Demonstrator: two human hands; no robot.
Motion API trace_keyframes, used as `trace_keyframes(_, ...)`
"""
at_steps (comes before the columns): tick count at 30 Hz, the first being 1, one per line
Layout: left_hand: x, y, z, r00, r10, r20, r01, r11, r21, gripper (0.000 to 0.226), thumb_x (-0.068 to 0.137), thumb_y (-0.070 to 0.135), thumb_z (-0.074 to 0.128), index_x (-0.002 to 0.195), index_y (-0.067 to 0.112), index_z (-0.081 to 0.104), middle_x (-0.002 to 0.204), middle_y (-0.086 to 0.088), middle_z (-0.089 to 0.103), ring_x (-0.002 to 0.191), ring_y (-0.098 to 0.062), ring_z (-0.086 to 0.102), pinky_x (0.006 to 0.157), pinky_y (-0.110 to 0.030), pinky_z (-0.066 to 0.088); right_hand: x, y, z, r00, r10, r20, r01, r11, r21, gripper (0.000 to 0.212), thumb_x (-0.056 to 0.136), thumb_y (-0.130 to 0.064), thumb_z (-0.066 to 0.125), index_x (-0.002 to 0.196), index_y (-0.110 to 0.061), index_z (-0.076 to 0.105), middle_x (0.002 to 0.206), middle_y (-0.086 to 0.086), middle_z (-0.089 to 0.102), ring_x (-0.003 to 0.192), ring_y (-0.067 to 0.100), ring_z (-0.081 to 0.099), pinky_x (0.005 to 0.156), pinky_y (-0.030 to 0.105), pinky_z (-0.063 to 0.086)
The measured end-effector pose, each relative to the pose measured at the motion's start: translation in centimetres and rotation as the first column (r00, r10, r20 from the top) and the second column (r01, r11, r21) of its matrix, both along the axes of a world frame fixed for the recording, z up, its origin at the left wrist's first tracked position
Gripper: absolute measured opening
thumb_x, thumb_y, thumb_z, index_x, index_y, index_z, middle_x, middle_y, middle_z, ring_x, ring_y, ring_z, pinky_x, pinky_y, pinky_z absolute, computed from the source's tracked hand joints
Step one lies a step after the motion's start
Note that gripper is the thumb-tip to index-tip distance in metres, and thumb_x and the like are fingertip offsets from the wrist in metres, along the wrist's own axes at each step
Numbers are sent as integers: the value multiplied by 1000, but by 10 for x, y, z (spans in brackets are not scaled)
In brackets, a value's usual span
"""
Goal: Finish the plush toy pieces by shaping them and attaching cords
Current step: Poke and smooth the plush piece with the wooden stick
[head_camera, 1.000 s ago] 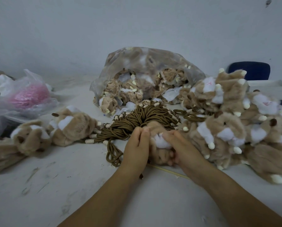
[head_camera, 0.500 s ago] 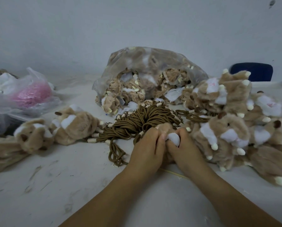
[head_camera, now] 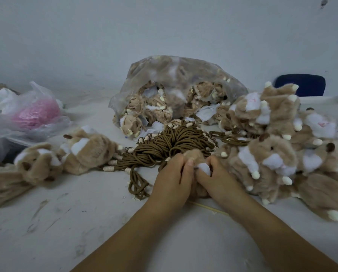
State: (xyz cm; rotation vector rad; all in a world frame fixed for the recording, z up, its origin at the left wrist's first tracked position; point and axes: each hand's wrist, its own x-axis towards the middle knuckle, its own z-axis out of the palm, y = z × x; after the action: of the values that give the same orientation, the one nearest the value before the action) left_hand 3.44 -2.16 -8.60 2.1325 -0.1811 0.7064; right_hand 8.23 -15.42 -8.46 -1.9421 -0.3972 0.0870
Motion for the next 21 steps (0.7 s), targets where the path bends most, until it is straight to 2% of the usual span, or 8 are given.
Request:
trace_keyframes(4, -1, -3, 1, 998, -20, 53, 9, 982, 188, 26, 98, 33, 39, 74, 36, 30, 68, 13, 38, 64, 1, 42, 59, -15, 31, 0, 0, -2, 998, -68, -5, 68, 996, -51, 20, 87, -42, 52, 85, -25, 43, 81, -3, 59, 72, 11, 54, 59, 28, 39)
trace_keyframes(7, 0, -4, -1, 1000, -3, -6, 2, 996, -91, 31, 102, 29, 42, 71, 29, 37, 63, 15, 44, 60, 1, 42, 58, -13, 34, -1, 0, -2, 999, -42, 35, 41, 999, 10, 18, 87, -37, 56, 86, -22, 46, 74, -2, 59, 65, 12, 54, 57, 28, 43)
trace_keyframes(9, 3, -1, -2, 997, 12, -77, -37, 945, -325, 34, 105, 25, 43, 71, 23, 41, 61, 16, 44, 57, 0, 40, 58, -16, 37, -2, -2, 0, 996, 73, -52, -64, 984, 168, 19, 85, -41, 61, 87, -23, 53, 62, -4, 57, 55, 8, 53, 52, 28, 44)
trace_keyframes(11, 5, 4, -2, 991, 35, -130, -87, 901, -425, 34, 105, 26, 43, 71, 21, 41, 64, 9, 42, 61, -8, 41, 61, -29, 39, -2, -2, 2, 963, 203, -177, -131, 928, 349, 21, 80, -51, 63, 81, -30, 61, 56, -3, 53, 51, 11, 51, 51, 29, 43)
trace_keyframes(13, 6, 8, -3, 988, 46, -150, -111, 881, -461, 36, 104, 27, 44, 69, 23, 41, 65, 4, 41, 62, -11, 42, 61, -34, 39, -1, -2, 2, 937, 270, -222, -157, 892, 423, 23, 76, -56, 69, 76, -33, 65, 56, -1, 52, 50, 13, 52, 50, 29, 43)
trace_keyframes(16, 5, 7, -4, 988, 7, -154, -76, 891, -447, 40, 105, 28, 43, 65, 32, 42, 61, 11, 41, 60, -9, 41, 60, -32, 38, 1, -4, -1, 931, 297, -214, -182, 883, 432, 22, 74, -47, 68, 79, -27, 64, 60, -5, 54, 54, 7, 50, 49, 23, 45)
trace_keyframes(18, 3, 4, -3, 990, -13, -143, -46, 913, -406, 38, 105, 27, 42, 68, 31, 41, 59, 14, 41, 57, -5, 39, 58, -27, 37, 4, -4, -4, 936, 287, -206, -185, 895, 407, 15, 86, -34, 66, 75, -25, 59, 61, -8, 54, 52, 5, 48, 49, 21, 44)
trace_keyframes(21, 0, 1, -2, 997, -3, -75, -13, 976, -217, 34, 104, 29, 41, 71, 26, 37, 59, 13, 39, 56, -2, 38, 55, -18, 32, 6, -2, -7, 962, 181, -206, -107, 940, 324, 17, 90, -25, 60, 77, -20, 51, 61, -5, 51, 50, 7, 45, 49, 25, 40)
